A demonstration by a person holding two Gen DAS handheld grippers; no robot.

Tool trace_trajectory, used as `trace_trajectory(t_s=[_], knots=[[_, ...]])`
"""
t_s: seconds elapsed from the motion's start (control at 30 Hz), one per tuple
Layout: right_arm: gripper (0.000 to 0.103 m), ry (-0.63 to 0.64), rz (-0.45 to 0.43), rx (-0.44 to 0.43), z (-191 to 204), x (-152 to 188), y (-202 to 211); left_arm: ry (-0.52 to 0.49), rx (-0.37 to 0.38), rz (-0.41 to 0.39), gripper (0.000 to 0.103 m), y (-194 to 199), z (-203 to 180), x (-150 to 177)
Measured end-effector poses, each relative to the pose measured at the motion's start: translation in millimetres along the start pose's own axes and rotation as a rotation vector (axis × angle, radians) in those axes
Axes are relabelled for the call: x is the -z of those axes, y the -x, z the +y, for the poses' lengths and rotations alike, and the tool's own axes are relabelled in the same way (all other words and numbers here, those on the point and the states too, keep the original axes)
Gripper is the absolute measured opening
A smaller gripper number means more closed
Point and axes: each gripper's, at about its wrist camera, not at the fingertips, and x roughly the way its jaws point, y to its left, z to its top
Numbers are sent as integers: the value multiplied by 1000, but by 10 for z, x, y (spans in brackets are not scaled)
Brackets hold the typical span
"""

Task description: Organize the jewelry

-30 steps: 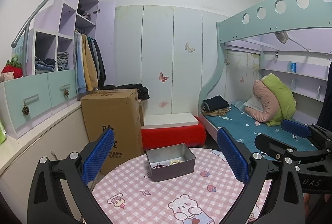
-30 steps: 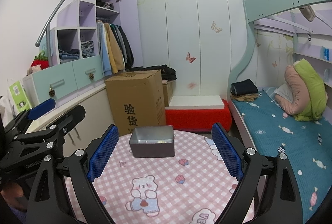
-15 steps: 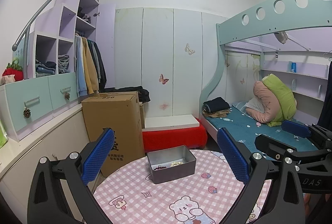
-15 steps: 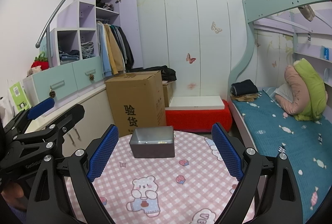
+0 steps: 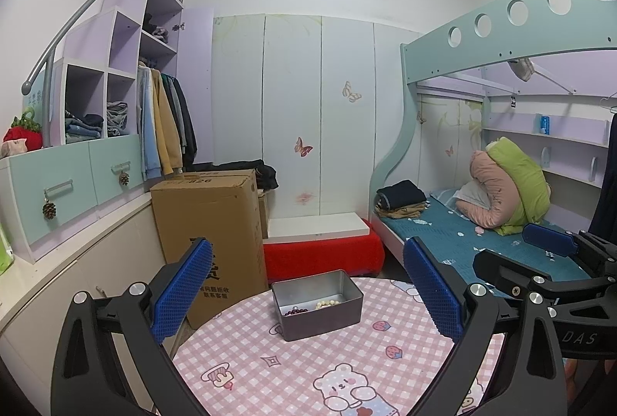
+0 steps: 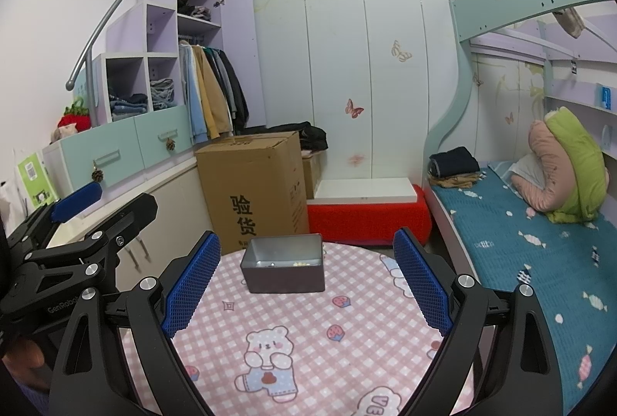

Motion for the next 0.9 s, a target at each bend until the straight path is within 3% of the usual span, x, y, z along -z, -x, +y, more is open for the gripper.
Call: trace_trajectory(t_s=[0.9], knots=[[88,-9,-1,4,-10,-14,23,-10,-1,0,96,0,-27,-35]])
